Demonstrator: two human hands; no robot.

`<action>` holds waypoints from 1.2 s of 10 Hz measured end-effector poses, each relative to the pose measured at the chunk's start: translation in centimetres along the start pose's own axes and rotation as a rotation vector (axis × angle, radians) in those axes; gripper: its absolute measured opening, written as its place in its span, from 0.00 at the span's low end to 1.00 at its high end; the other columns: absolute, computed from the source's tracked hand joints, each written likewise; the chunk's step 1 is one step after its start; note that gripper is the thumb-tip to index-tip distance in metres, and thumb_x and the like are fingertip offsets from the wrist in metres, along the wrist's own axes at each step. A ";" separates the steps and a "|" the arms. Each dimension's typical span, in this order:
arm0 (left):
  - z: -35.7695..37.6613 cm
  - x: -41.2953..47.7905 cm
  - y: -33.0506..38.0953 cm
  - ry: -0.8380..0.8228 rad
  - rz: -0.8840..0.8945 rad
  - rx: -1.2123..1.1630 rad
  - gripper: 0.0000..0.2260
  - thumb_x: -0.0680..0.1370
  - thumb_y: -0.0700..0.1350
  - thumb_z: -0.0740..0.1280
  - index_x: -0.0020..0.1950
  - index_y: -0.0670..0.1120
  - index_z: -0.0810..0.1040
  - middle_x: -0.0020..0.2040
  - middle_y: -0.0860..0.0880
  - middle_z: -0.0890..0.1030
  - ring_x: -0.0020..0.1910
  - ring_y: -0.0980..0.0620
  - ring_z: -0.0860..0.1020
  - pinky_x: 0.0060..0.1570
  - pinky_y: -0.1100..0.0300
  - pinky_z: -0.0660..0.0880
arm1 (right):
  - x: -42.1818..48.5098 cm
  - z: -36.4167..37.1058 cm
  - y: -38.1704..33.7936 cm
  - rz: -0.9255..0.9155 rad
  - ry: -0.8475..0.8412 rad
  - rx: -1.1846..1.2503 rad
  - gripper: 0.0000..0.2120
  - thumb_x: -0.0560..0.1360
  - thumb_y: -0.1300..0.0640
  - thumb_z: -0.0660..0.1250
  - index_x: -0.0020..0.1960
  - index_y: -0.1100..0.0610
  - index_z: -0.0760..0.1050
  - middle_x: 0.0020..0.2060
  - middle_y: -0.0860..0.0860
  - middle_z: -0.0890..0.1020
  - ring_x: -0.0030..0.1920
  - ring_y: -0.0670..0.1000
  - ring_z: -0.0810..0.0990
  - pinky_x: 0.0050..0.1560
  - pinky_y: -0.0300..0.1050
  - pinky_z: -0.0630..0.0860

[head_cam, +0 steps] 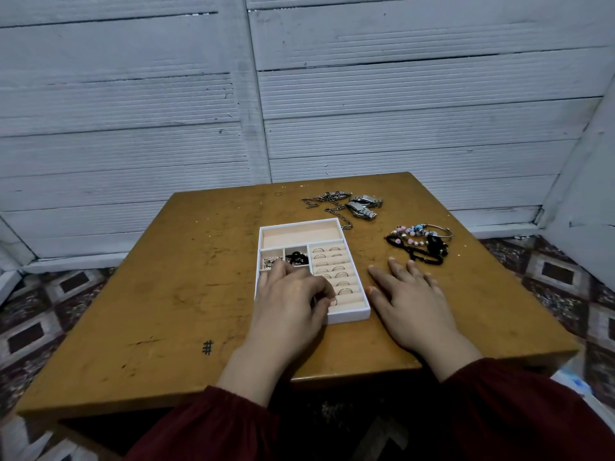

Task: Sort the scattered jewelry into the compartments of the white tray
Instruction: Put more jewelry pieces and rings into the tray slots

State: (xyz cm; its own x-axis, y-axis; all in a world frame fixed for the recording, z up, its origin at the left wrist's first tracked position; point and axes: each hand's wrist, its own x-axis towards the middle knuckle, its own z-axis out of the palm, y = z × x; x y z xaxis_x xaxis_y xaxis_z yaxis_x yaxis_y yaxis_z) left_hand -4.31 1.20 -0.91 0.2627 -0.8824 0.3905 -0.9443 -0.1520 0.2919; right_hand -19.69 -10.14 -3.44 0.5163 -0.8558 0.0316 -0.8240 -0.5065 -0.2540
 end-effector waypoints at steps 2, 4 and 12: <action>-0.2 0.0 0.1 -0.027 0.005 0.037 0.07 0.76 0.52 0.64 0.51 0.58 0.80 0.51 0.59 0.77 0.56 0.52 0.65 0.50 0.60 0.55 | 0.0 0.0 0.0 0.001 -0.003 -0.001 0.24 0.80 0.39 0.48 0.75 0.39 0.54 0.77 0.47 0.53 0.77 0.52 0.47 0.75 0.52 0.45; -0.4 0.1 0.2 -0.057 0.000 0.063 0.07 0.77 0.52 0.63 0.51 0.58 0.79 0.52 0.59 0.77 0.56 0.53 0.64 0.48 0.60 0.54 | 0.0 -0.1 0.0 0.000 -0.001 0.001 0.24 0.80 0.39 0.48 0.75 0.39 0.55 0.77 0.47 0.53 0.77 0.52 0.47 0.75 0.52 0.46; -0.9 2.1 -0.3 0.078 -0.019 -0.215 0.03 0.75 0.48 0.68 0.47 0.56 0.80 0.45 0.60 0.78 0.52 0.56 0.68 0.45 0.65 0.55 | 0.6 -0.8 -0.5 -0.009 0.203 0.221 0.19 0.79 0.47 0.57 0.69 0.48 0.70 0.71 0.46 0.68 0.73 0.49 0.61 0.71 0.50 0.58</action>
State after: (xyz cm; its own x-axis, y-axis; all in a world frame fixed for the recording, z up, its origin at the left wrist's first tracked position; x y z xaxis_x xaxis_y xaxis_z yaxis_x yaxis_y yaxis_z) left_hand -3.33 -0.20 0.57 0.3024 -0.8419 0.4470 -0.8773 -0.0624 0.4759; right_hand -19.12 -10.47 -2.53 0.4477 -0.8663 0.2216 -0.7376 -0.4979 -0.4562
